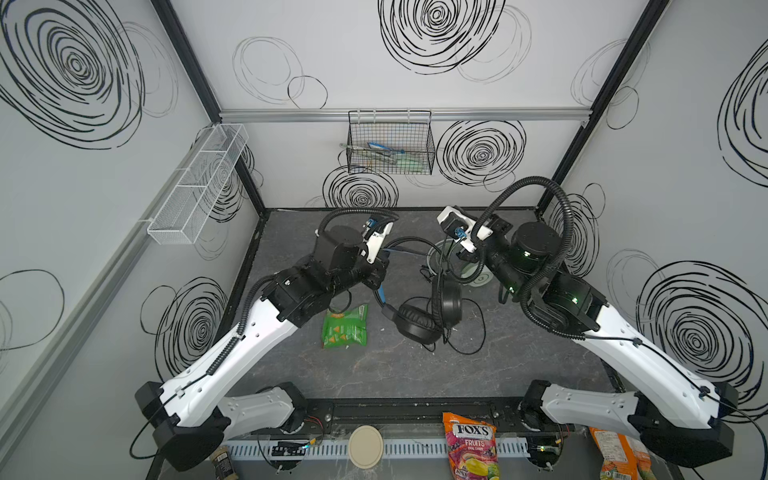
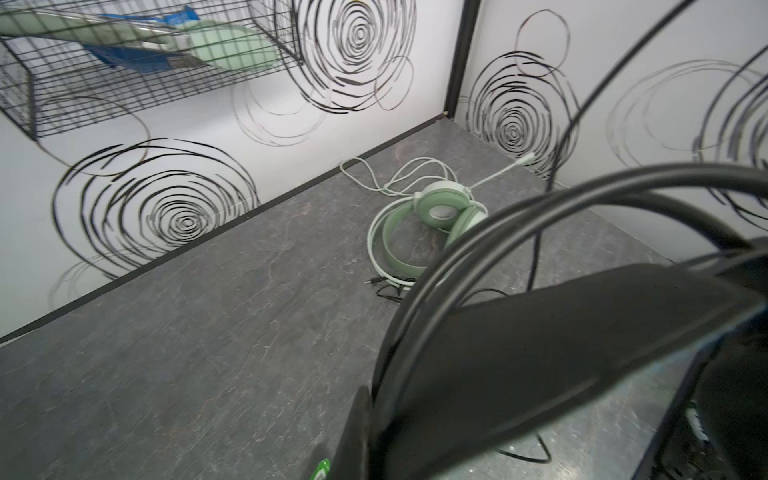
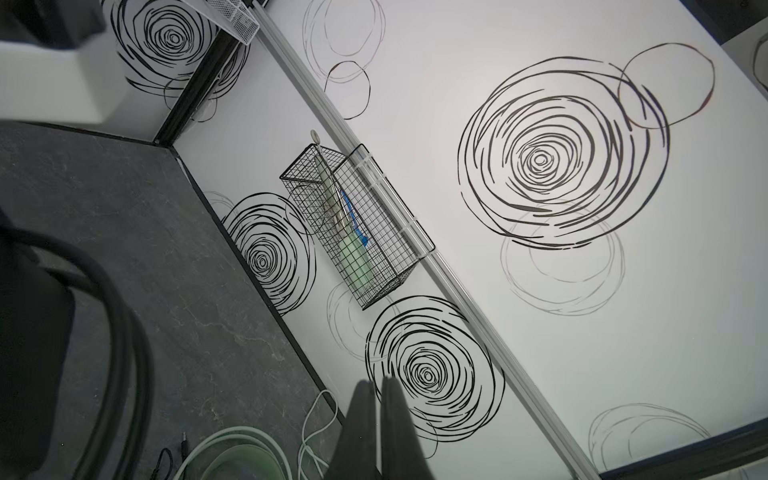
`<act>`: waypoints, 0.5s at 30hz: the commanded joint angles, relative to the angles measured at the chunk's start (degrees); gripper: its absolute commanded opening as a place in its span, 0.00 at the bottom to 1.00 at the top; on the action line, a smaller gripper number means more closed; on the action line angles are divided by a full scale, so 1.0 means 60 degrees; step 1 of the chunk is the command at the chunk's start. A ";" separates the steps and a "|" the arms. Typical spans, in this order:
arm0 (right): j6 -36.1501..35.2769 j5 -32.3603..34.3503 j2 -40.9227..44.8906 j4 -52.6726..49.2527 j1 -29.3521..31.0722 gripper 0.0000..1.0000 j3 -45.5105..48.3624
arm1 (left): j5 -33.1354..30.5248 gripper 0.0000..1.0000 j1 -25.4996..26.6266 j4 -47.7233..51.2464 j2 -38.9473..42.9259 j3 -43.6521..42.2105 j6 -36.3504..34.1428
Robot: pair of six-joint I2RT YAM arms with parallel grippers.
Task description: Wrap the headphones
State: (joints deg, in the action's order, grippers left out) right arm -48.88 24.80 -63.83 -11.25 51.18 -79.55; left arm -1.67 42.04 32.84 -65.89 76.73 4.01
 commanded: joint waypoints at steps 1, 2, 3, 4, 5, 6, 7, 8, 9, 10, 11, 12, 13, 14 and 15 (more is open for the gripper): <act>0.0429 -0.0184 0.0018 0.0485 -0.0451 0.00 -0.0175 | 0.1157 0.00 0.0195 -0.1231 0.0444 -0.0291 0.0695; 0.0737 -0.0420 0.0042 0.0400 -0.0699 0.00 -0.0194 | 0.1505 0.00 0.0206 -0.1393 0.0569 -0.0404 0.0858; 0.0994 -0.0652 0.0075 0.0342 -0.0941 0.00 -0.0173 | 0.1838 0.00 0.0214 -0.1599 0.0683 -0.0505 0.1028; 0.1177 -0.0836 0.0116 0.0304 -0.1099 0.00 -0.0140 | 0.2137 0.00 0.0229 -0.1785 0.0763 -0.0587 0.1161; 0.1331 -0.0990 0.0171 0.0312 -0.1211 0.00 -0.0089 | 0.2470 0.00 0.0249 -0.1980 0.0861 -0.0663 0.1328; 0.1445 -0.1097 0.0229 0.0331 -0.1282 0.01 -0.0022 | 0.2765 0.00 0.0271 -0.2172 0.0949 -0.0712 0.1482; 0.1566 -0.1197 0.0269 0.0361 -0.1328 0.01 0.0038 | 0.3055 0.00 0.0285 -0.2337 0.1012 -0.0741 0.1648; 0.1745 -0.1345 0.0309 0.0367 -0.1393 0.02 0.0085 | 0.3341 0.00 0.0313 -0.2560 0.1079 -0.0786 0.1815; 0.1945 -0.1512 0.0361 0.0392 -0.1464 0.04 0.0128 | 0.3602 0.00 0.0341 -0.2797 0.1140 -0.0818 0.1993; 0.2126 -0.1653 0.0407 0.0442 -0.1508 0.05 0.0171 | 0.3792 0.00 0.0378 -0.2970 0.1179 -0.0835 0.2118; 0.2318 -0.1819 0.0467 0.0492 -0.1541 0.06 0.0239 | 0.3947 0.00 0.0392 -0.3094 0.1196 -0.0822 0.2248; 0.2490 -0.2040 0.0548 0.0597 -0.1557 0.08 0.0317 | 0.4050 0.00 0.0437 -0.3198 0.1202 -0.0767 0.2344; 0.2627 -0.2237 0.0647 0.0736 -0.1557 0.11 0.0437 | 0.4146 0.00 0.0476 -0.3298 0.1209 -0.0714 0.2445; 0.2829 -0.2421 0.0747 0.0958 -0.1557 0.18 0.0590 | 0.4235 0.00 0.0517 -0.3454 0.1223 -0.0665 0.2570; 0.3132 -0.2603 0.0852 0.1239 -0.1550 0.22 0.0747 | 0.4303 0.00 0.0547 -0.3625 0.1234 -0.0618 0.2715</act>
State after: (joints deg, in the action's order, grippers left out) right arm -35.92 12.71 -60.45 -9.30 42.59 -76.66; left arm 16.38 43.92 20.64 -60.60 71.64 16.51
